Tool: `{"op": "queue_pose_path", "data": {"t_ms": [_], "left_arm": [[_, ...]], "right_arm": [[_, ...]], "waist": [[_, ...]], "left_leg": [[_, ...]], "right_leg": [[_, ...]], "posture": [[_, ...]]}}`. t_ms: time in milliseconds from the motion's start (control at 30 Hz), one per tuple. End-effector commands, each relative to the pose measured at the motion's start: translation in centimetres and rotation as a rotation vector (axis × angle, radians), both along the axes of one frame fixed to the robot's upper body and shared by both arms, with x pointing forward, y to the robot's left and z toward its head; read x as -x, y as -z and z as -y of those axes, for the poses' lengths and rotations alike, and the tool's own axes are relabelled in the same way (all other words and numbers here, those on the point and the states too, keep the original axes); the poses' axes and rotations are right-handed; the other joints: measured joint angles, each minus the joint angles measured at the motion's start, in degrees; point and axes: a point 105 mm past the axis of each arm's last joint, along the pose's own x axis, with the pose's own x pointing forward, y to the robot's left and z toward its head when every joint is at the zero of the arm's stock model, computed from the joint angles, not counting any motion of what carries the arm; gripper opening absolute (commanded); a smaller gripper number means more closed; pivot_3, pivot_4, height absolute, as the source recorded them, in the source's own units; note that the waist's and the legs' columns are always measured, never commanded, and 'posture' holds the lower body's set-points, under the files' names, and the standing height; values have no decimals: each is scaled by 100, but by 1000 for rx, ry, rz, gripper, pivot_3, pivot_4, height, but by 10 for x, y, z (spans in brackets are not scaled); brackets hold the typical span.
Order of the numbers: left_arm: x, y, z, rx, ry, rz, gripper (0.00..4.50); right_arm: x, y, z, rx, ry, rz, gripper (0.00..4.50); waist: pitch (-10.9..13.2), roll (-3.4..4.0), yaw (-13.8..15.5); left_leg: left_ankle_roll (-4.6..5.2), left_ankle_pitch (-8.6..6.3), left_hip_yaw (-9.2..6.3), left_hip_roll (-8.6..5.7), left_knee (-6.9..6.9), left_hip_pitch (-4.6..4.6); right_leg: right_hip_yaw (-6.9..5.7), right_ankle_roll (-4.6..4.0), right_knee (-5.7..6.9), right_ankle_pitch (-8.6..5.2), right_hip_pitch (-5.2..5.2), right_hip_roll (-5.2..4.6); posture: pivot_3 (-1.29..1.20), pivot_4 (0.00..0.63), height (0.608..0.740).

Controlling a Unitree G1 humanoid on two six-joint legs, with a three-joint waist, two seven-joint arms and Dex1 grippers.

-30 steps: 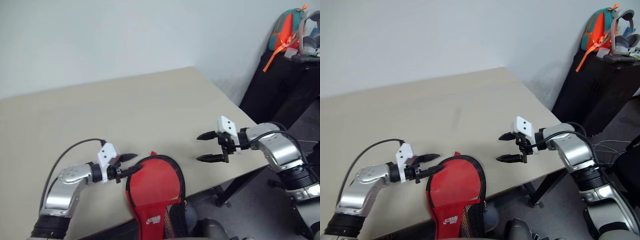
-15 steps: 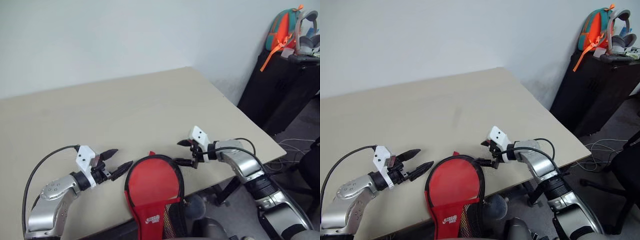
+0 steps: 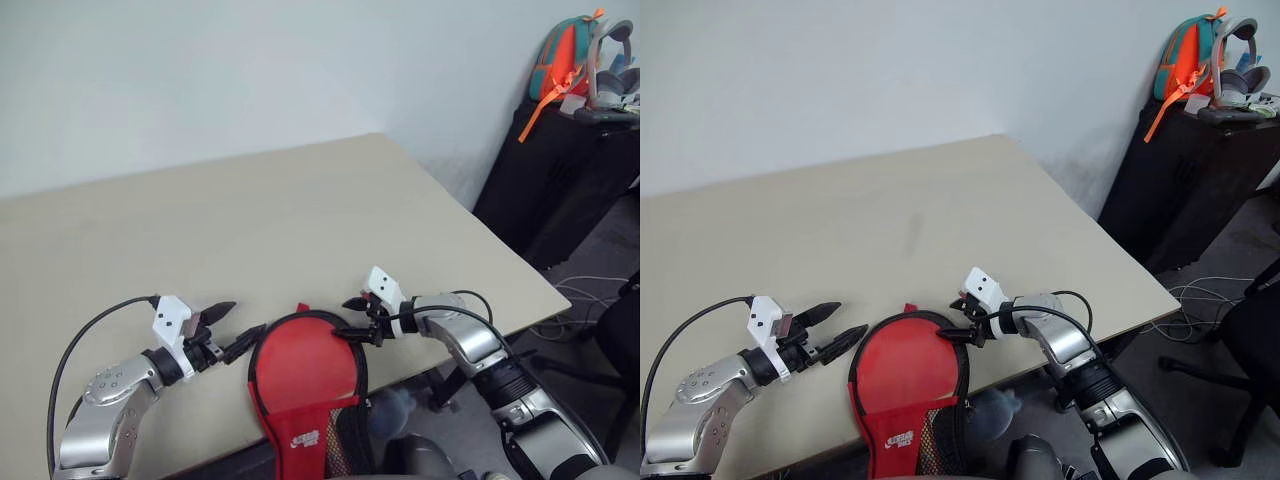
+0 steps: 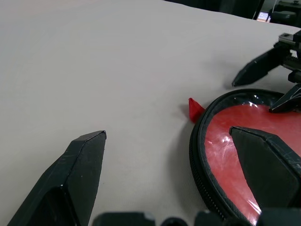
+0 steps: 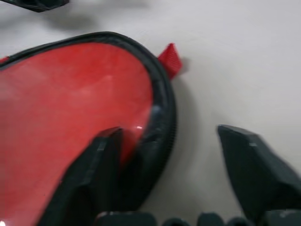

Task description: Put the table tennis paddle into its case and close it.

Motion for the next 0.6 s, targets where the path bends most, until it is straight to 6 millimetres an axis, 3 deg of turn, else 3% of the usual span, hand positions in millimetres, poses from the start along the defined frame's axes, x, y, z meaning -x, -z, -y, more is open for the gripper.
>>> {"op": "queue_pose_path", "data": {"t_ms": [33, 233, 467, 600], "left_arm": [[-5, -9, 3, -7, 13, 45, 4500], [-8, -6, 6, -6, 18, 42, 4500], [-10, -5, 7, -6, 22, 42, 4500], [-13, -5, 8, -5, 21, 44, 4500]], "right_arm": [[0, -4, -4, -1, -5, 14, 1883], [-1, -5, -6, -5, -9, 25, 21], [-14, -13, -6, 0, 33, 101, 21], [-74, -29, 8, 45, 317, 292, 21]], "waist": [[0, 0, 0], [0, 0, 0], [0, 0, -17], [2, 3, -80]], "left_leg": [[0, 0, 0, 0, 0, 0], [0, 0, 0, 0, 0, 1], [-1, -1, 0, 1, -1, 1], [-1, 0, 1, 6, -1, -1]], "right_leg": [[0, 0, 0, 0, 0, 0], [1, 0, 0, 0, 0, 0], [1, 0, 0, 0, -1, 1], [1, 0, 2, 1, 0, 8]], "posture": [[0, 0, 706], [0, 0, 706], [0, 0, 706], [0, 0, 706]]}}
